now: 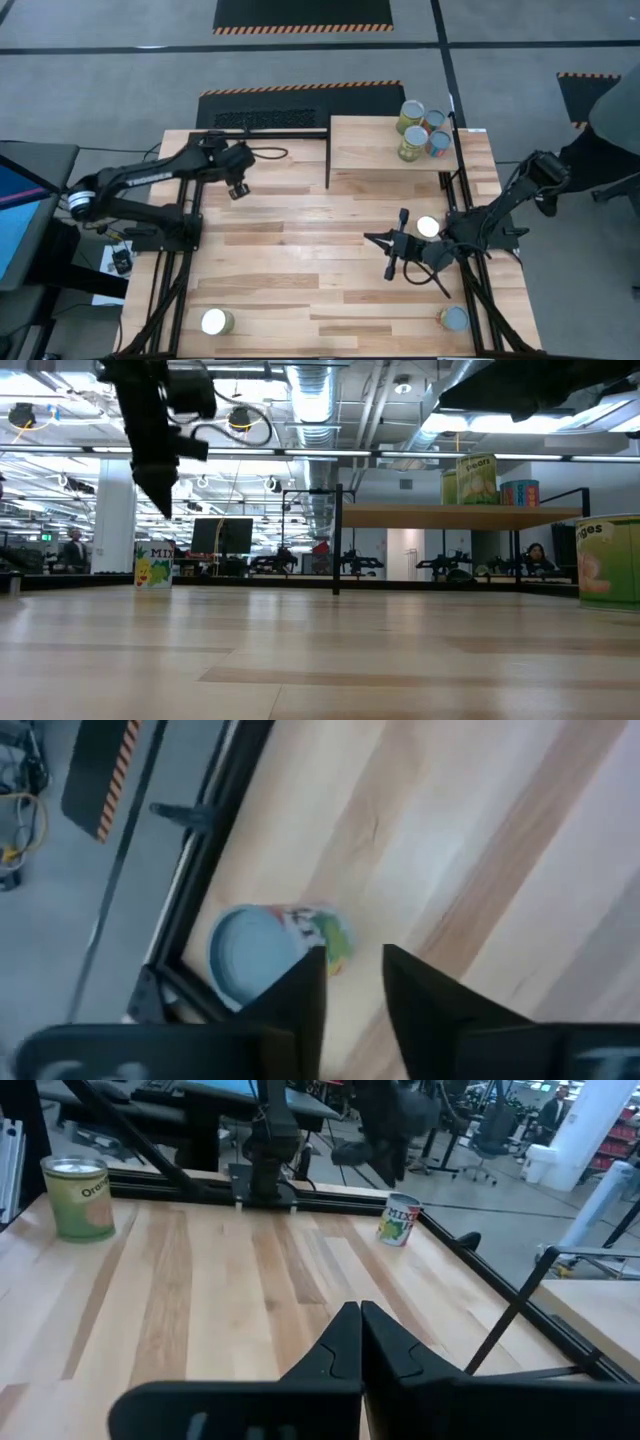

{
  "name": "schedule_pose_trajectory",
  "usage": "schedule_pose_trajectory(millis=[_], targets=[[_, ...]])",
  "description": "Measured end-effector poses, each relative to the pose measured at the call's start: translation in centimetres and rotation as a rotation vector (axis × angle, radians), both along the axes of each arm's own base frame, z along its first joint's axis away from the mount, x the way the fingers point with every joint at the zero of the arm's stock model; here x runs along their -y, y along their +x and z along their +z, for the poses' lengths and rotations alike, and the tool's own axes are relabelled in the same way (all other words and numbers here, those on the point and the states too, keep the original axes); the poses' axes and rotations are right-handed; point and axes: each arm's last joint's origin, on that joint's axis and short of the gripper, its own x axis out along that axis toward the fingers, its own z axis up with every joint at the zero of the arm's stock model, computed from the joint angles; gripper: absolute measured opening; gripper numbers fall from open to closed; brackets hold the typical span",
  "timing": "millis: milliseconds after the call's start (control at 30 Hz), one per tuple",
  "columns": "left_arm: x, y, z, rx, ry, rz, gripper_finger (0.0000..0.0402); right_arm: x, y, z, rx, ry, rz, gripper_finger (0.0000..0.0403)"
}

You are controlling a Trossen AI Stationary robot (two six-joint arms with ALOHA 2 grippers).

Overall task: Pick and place cans onto a shelf
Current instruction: Put the canned mixed fruits on the shelf

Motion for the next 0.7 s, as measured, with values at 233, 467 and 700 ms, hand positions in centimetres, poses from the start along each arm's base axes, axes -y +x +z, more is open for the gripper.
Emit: schedule_pose_trajectory(millis=[233, 467, 700], targets=[[-2.5, 0.1, -2.2, -0.171, -0.066, -0.015, 0.0142, -0.1, -0.1, 0.0, -0.001, 0.001, 0.008, 0.0012], [-4.6, -0.1, -3.3, -0.188, -0.074, 0.04, 0.0144, -0.3, -0.2, 0.0, -0.001, 0.001, 0.016, 0.0011], [-5.8, -0.5, -3.3, -0.175, -0.06, 0.066, 0.0144, -0.3, -0.2, 0.0, 0.001, 0.007, 0.015, 0.0012]])
